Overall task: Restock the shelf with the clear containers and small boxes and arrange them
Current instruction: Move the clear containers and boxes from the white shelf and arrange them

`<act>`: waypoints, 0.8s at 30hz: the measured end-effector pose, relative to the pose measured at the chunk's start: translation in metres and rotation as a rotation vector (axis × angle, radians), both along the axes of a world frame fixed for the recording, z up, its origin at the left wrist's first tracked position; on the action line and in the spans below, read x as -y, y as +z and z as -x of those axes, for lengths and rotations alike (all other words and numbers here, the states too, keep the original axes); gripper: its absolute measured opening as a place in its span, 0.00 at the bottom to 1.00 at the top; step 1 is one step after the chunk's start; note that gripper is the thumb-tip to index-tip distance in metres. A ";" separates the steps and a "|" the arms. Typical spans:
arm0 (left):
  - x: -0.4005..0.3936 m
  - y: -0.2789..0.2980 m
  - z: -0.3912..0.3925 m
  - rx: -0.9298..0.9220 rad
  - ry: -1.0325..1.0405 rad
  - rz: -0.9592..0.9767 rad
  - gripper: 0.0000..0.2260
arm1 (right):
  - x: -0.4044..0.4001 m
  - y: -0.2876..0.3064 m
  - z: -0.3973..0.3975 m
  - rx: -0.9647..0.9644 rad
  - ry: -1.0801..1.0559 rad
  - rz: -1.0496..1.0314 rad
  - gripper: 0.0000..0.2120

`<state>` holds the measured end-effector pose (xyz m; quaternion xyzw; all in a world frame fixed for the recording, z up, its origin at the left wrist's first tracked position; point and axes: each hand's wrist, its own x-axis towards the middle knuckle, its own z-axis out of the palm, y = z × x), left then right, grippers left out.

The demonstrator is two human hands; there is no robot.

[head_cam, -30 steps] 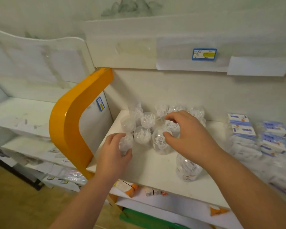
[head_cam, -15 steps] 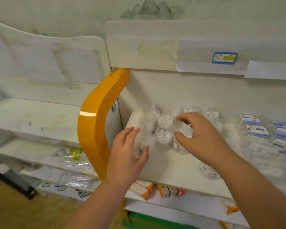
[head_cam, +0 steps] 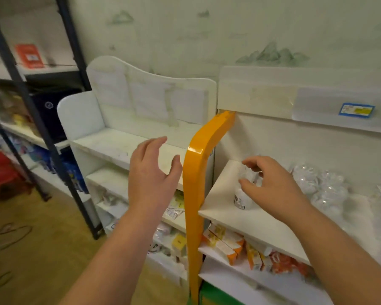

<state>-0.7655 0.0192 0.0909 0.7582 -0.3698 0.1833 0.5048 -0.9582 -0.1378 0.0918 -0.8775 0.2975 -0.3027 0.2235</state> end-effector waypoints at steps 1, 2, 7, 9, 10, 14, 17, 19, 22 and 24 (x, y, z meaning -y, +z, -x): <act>-0.002 0.009 -0.004 -0.009 0.011 0.019 0.20 | -0.006 0.003 -0.002 0.012 0.010 0.000 0.19; -0.002 0.017 -0.007 -0.007 0.016 0.034 0.20 | -0.012 0.006 -0.004 0.025 0.021 0.002 0.19; 0.015 0.043 -0.017 0.062 0.008 -0.008 0.21 | -0.036 0.017 -0.013 0.049 0.052 0.024 0.18; 0.024 0.047 -0.022 0.069 -0.017 -0.038 0.20 | -0.043 0.019 -0.017 0.048 0.054 0.037 0.18; 0.027 0.048 -0.025 0.084 -0.031 -0.058 0.20 | -0.046 0.020 -0.020 0.039 0.052 0.049 0.19; 0.032 0.039 -0.050 0.191 -0.081 -0.136 0.20 | -0.051 0.024 -0.037 -0.002 0.023 0.095 0.19; 0.030 0.023 -0.084 0.220 -0.117 -0.185 0.21 | -0.050 0.025 -0.058 -0.017 -0.021 0.117 0.19; 0.029 0.013 -0.110 0.233 -0.145 -0.228 0.22 | -0.047 0.027 -0.078 -0.022 -0.063 0.135 0.20; 0.028 0.000 -0.154 0.277 -0.226 -0.274 0.23 | -0.047 0.031 -0.118 -0.002 -0.120 0.153 0.21; 0.029 -0.007 -0.187 0.331 -0.304 -0.297 0.23 | -0.049 0.034 -0.147 0.018 -0.173 0.157 0.22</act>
